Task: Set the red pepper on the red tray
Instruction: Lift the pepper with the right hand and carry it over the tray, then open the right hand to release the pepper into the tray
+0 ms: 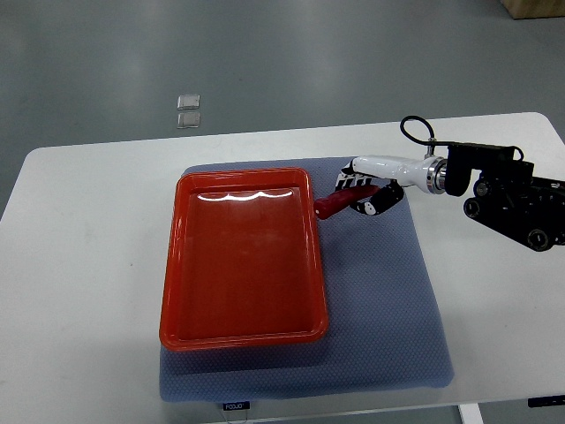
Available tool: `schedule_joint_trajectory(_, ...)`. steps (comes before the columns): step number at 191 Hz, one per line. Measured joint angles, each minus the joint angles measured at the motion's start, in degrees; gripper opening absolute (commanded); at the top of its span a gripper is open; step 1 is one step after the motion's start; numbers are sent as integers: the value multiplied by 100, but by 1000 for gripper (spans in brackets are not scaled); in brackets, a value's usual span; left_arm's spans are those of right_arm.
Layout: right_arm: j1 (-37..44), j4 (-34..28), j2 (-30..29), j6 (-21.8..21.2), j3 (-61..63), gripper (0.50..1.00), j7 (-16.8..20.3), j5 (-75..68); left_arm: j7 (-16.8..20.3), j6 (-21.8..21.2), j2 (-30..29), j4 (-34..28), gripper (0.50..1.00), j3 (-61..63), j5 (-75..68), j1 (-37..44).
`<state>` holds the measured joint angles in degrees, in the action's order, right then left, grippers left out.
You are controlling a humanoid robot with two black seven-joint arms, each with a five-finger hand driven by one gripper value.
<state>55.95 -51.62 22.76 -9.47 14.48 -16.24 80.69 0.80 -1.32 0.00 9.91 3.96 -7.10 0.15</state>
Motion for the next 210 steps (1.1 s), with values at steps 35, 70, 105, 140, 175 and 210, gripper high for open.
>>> schedule_joint_trajectory(35, 205, -248, -275, -26, -26, 500, -195, -12, -2, 0, 0, 1, 1000, 0, 0, 0)
schedule_joint_trajectory(70, 351, -247, -851, 5, -235, 500, -206, 72, -2, 0, 0, 1, 1000, 0, 0, -2)
schedule_joint_trajectory(105, 518, -4, -1476, 112, -790, 541, -175, 132, -2, -1, 0, 1, 1000, 0, 0, -1)
schedule_joint_trajectory(140, 503, 178, -1764, 179, -1015, 719, -162, 140, -2, -1, 0, 1, 1000, 0, 0, 0)
schedule_joint_trajectory(175, 494, 215, -1734, 186, -997, 893, -157, 101, -2, -1, 0, 0, 1000, 0, 0, 1)
schedule_joint_trajectory(210, 520, 215, -1501, 53, -676, 905, -175, -101, -2, -1, 0, 0, 1000, 0, 0, 1)
